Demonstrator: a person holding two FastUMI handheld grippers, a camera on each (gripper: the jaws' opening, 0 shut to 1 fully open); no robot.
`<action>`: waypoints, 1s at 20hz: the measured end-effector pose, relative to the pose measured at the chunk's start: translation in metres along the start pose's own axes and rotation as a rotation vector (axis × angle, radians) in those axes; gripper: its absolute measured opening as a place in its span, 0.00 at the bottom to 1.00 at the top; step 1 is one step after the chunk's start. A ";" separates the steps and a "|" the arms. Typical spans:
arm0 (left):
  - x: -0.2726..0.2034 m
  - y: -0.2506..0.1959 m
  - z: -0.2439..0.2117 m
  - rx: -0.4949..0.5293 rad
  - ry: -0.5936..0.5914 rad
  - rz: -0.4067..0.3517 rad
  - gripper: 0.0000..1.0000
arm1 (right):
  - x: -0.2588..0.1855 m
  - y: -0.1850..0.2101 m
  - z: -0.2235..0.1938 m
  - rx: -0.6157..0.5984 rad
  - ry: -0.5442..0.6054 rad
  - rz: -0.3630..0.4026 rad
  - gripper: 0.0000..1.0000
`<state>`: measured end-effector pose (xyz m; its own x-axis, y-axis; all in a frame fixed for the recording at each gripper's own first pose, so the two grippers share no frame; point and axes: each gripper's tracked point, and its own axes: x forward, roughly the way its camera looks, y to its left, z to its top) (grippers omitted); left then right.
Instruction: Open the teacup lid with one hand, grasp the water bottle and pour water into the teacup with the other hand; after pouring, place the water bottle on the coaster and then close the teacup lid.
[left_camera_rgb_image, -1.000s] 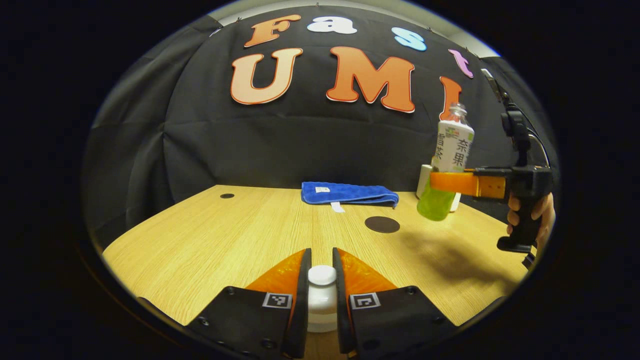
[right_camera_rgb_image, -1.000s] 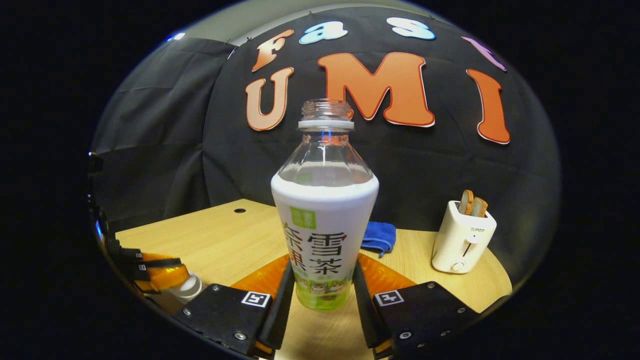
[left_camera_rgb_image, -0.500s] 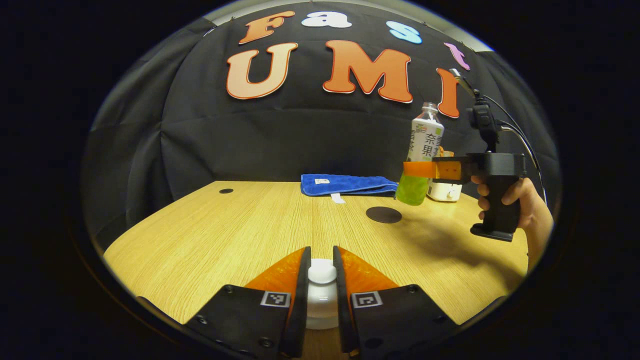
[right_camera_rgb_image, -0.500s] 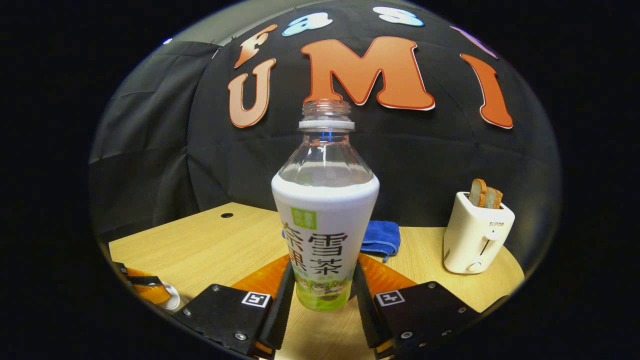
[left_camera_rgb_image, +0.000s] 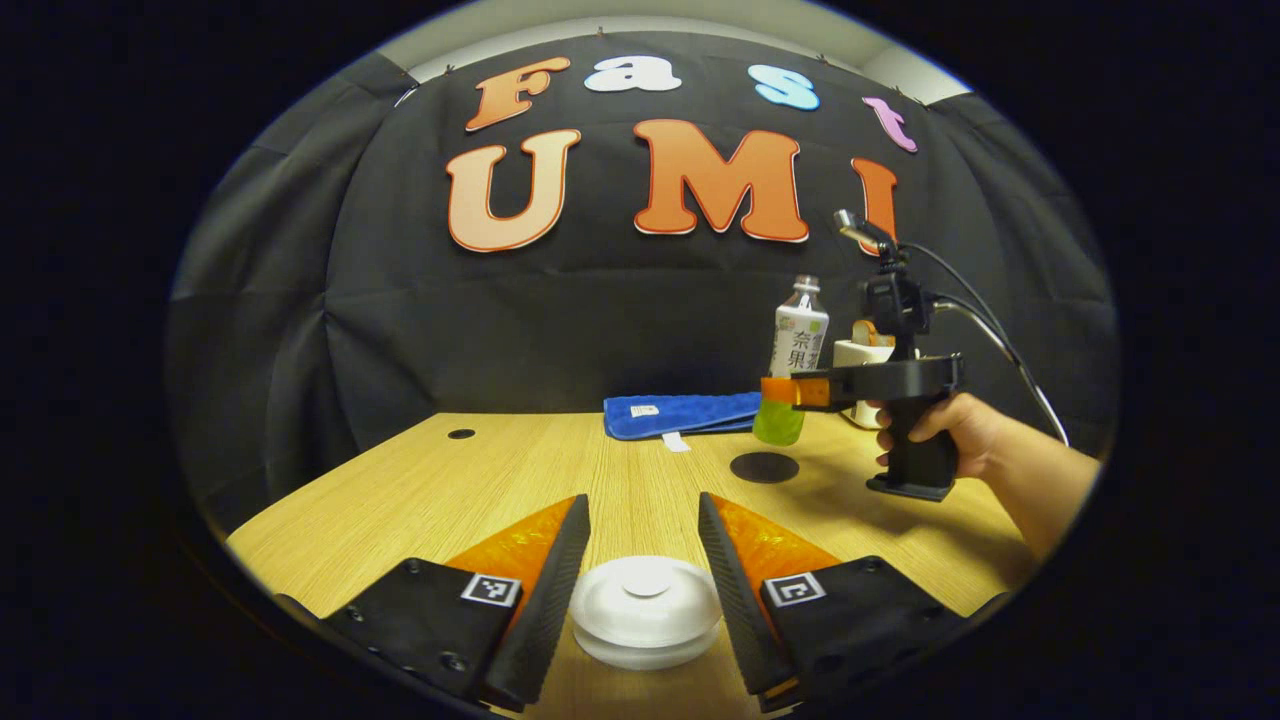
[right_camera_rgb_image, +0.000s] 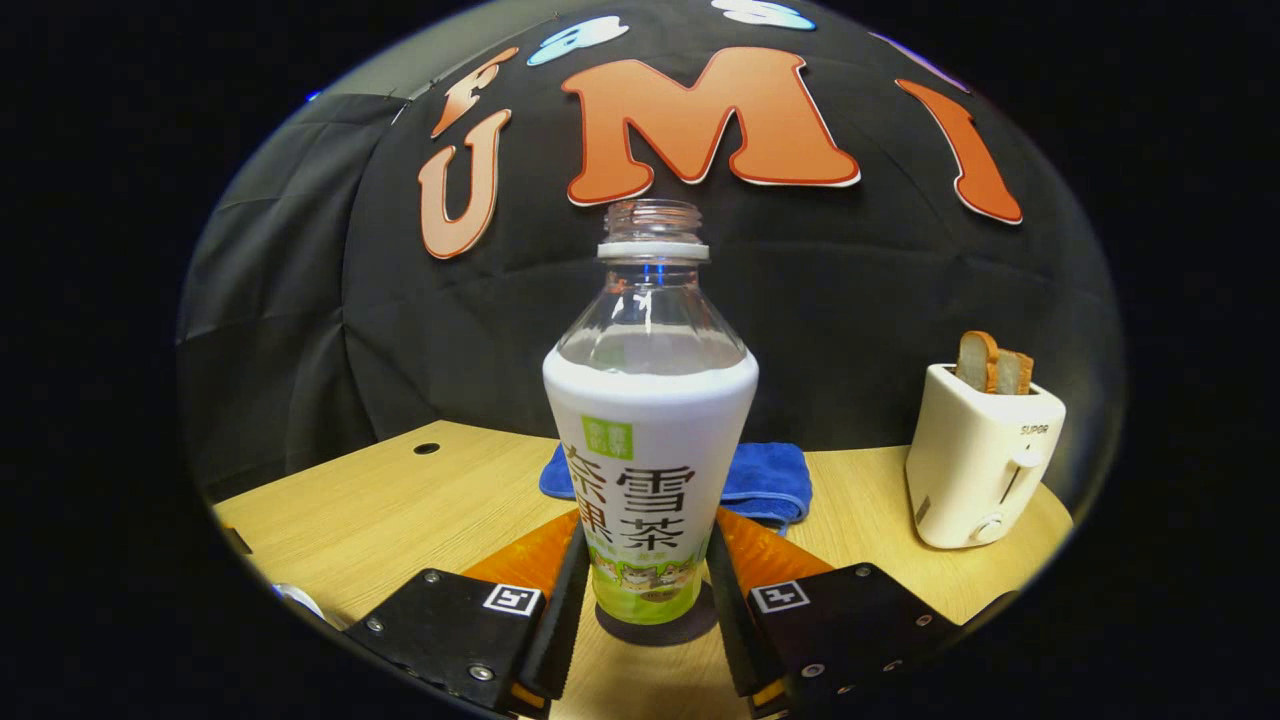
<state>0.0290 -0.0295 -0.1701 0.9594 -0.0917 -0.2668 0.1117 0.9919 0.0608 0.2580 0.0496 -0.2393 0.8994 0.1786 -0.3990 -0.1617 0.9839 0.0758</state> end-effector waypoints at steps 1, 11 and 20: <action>-0.004 0.002 0.003 -0.006 -0.010 0.006 0.78 | 0.008 0.000 -0.002 -0.004 0.007 -0.004 0.62; -0.012 0.040 0.010 -0.051 -0.024 0.086 0.79 | 0.033 0.001 -0.050 -0.029 0.154 -0.036 0.62; -0.028 0.049 0.020 -0.055 -0.055 0.135 0.83 | 0.028 -0.006 -0.047 -0.013 0.180 -0.059 0.89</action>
<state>0.0131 0.0198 -0.1400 0.9776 0.0397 -0.2065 -0.0322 0.9987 0.0399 0.2650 0.0491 -0.2943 0.8206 0.1172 -0.5593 -0.1170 0.9925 0.0364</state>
